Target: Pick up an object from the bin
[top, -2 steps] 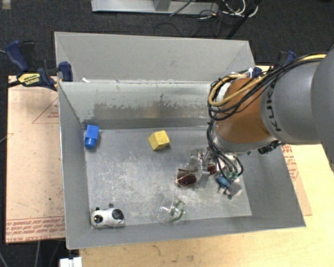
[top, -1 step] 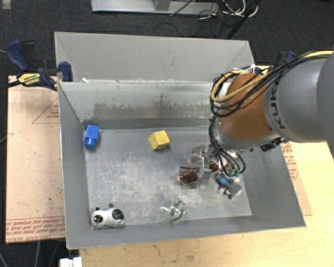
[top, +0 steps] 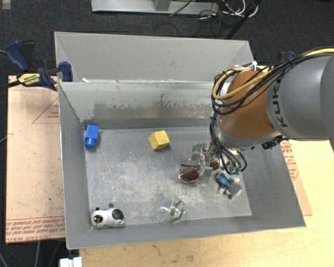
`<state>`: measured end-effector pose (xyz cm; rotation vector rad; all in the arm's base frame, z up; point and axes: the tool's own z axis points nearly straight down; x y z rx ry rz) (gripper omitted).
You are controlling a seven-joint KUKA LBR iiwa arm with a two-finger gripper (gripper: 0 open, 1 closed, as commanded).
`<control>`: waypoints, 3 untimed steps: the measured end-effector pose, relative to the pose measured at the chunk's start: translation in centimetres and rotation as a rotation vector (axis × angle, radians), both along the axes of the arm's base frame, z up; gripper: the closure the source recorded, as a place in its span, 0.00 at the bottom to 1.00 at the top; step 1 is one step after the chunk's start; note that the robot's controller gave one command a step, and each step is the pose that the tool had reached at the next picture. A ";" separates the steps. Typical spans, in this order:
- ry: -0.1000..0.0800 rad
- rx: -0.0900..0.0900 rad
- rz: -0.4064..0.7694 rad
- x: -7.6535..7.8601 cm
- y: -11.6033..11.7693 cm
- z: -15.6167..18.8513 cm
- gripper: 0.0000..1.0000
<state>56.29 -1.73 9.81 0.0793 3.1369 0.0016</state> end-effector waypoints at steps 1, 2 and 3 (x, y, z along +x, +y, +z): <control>0.000 0.000 0.000 0.0 0.0 0.6 1.00; 0.000 0.000 0.000 0.0 0.0 1.1 1.00; 0.004 0.000 0.001 -0.1 0.0 1.8 1.00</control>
Offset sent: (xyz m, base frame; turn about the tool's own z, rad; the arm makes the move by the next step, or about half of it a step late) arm 0.0000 0.0000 0.0132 0.0000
